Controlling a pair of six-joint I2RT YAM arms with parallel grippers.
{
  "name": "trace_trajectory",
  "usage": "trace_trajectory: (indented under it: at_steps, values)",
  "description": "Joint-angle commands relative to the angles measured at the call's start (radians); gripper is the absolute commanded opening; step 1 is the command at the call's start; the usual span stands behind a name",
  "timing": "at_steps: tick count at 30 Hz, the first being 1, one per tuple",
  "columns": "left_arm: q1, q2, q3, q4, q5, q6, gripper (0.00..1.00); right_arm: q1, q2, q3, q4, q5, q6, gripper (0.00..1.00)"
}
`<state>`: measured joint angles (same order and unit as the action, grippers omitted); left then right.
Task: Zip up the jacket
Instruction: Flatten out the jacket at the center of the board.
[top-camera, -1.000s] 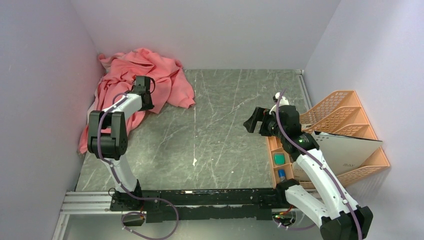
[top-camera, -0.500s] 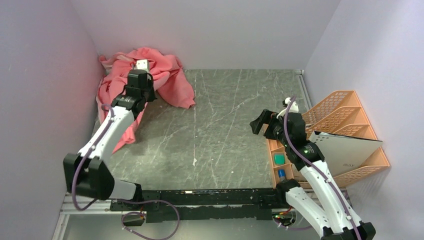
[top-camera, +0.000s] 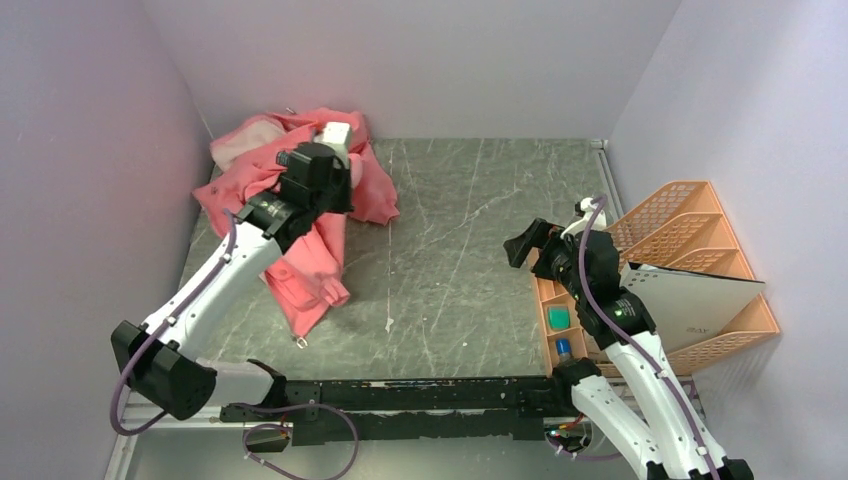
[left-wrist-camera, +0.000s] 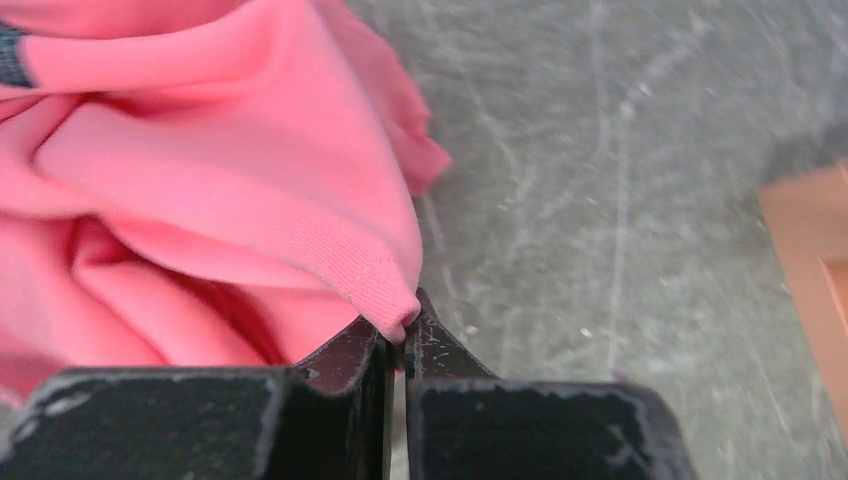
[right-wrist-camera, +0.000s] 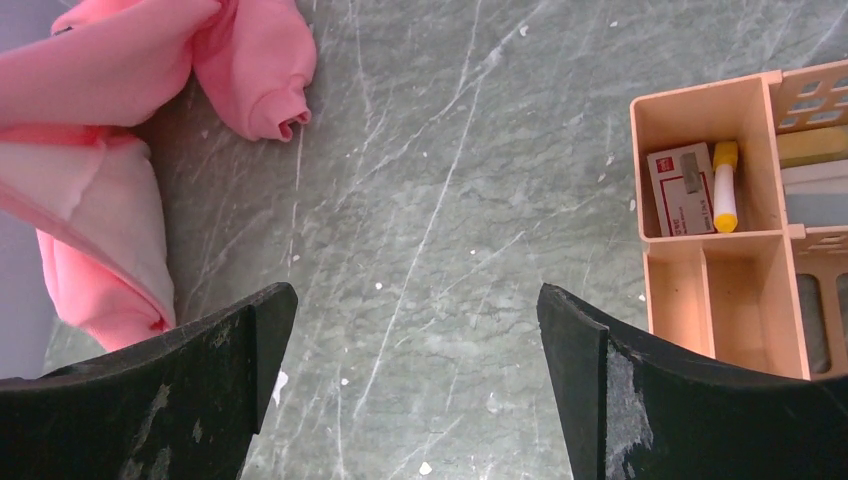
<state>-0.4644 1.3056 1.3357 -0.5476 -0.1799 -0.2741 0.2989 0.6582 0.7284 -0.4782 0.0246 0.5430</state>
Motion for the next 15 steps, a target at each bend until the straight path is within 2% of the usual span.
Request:
trace_trajectory:
  at_steps: [1,6,8,9,10,13,14,15]
  values:
    - [-0.187,-0.004,0.019,0.076,0.057,-0.018,0.05,0.003,-0.017,0.028,0.006,-0.018,-0.007,0.97]
    - [-0.465,0.106,0.016,0.158,-0.013,-0.055,0.05,0.003,-0.055,0.025,0.007,-0.055,-0.020,0.96]
    - [-0.543,0.172,0.041,0.179,-0.030,-0.076,0.05,0.003,-0.063,0.032,0.000,-0.050,-0.021,0.96]
    - [-0.561,0.196,0.054,0.183,-0.033,-0.093,0.08,0.002,-0.064,0.037,-0.003,-0.051,-0.023,0.96]
    - [-0.566,0.210,0.059,0.181,-0.043,-0.119,0.17,0.003,-0.066,0.042,-0.006,-0.054,-0.026,0.96]
    - [-0.562,0.180,0.028,0.200,-0.123,-0.162,0.56,0.003,-0.078,0.049,-0.017,-0.061,-0.030,0.95]
    - [-0.556,0.158,0.012,0.196,-0.153,-0.168,0.66,0.002,-0.085,0.049,-0.025,-0.061,-0.032,0.95]
    - [-0.543,0.134,0.005,0.185,-0.177,-0.176,0.71,0.003,-0.092,0.049,-0.029,-0.060,-0.032,0.95]
